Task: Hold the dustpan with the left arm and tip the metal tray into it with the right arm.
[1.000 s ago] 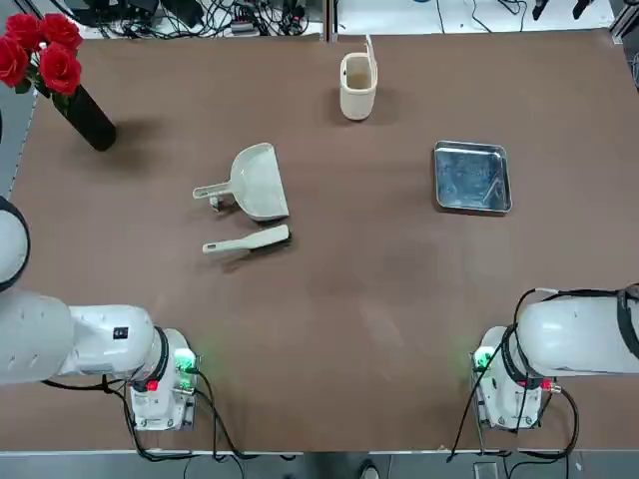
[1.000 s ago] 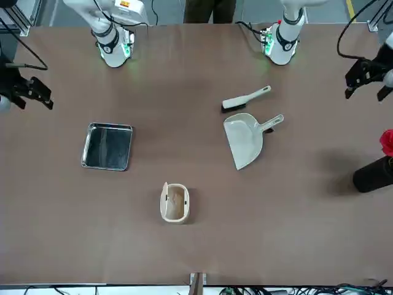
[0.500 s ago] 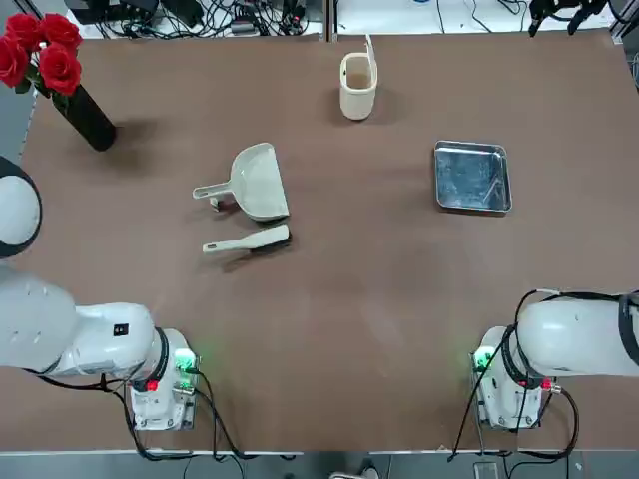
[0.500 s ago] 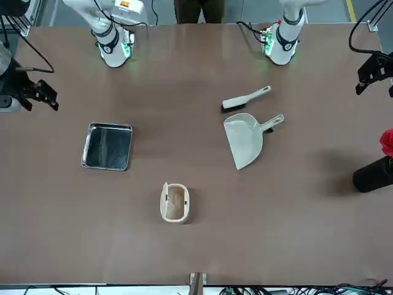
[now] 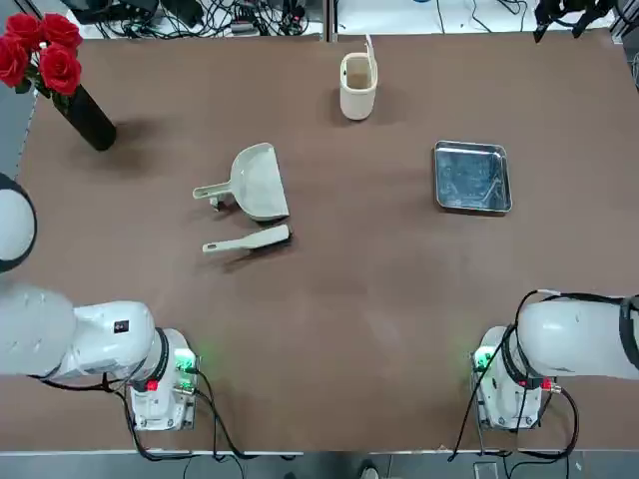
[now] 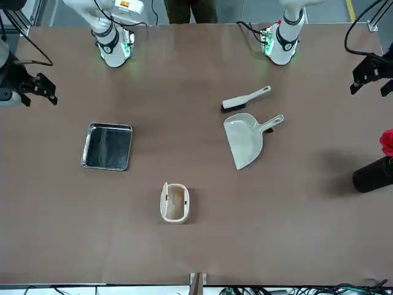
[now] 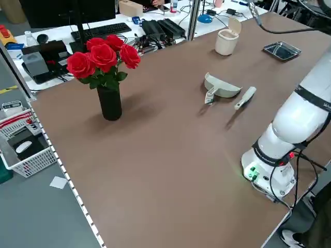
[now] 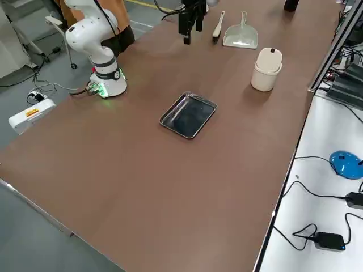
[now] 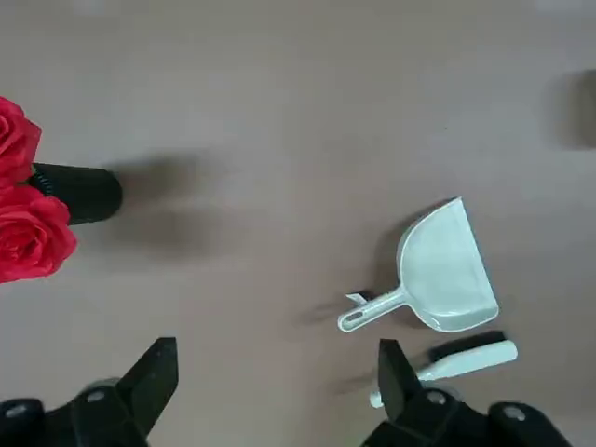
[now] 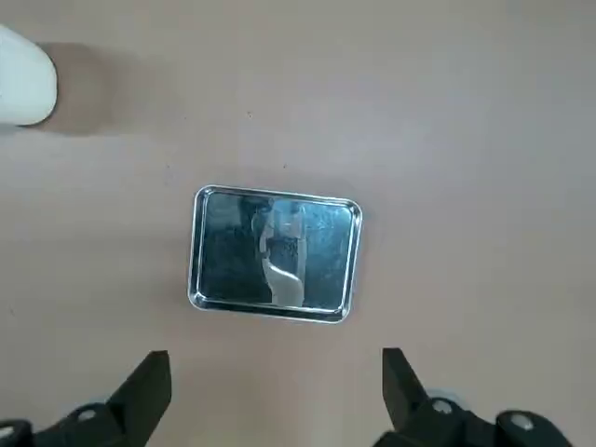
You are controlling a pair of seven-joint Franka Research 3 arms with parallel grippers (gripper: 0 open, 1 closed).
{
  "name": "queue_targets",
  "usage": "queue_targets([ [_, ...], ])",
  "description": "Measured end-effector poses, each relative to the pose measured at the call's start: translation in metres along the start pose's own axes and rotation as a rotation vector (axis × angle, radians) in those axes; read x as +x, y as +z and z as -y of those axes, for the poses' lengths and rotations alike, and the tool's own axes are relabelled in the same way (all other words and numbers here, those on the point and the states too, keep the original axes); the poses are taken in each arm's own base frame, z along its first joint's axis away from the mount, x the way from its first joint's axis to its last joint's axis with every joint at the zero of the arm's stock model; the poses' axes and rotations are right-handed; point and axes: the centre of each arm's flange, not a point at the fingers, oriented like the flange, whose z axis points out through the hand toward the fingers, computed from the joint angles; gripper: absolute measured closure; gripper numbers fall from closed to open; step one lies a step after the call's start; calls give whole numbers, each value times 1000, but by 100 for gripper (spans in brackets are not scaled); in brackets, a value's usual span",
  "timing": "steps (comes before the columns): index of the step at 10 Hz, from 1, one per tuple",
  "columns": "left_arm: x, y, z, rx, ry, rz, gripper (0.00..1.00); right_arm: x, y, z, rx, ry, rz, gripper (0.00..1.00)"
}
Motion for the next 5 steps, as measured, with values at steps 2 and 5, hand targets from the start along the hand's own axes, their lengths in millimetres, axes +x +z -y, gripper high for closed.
queue_targets([
  [2,-8,1,-6,7,5,-4,5,-1,1,-2,1,2,3,0],
  [5,-8,4,-13,4,20,-2,4,-1,1,-2,1,0,3,0],
])
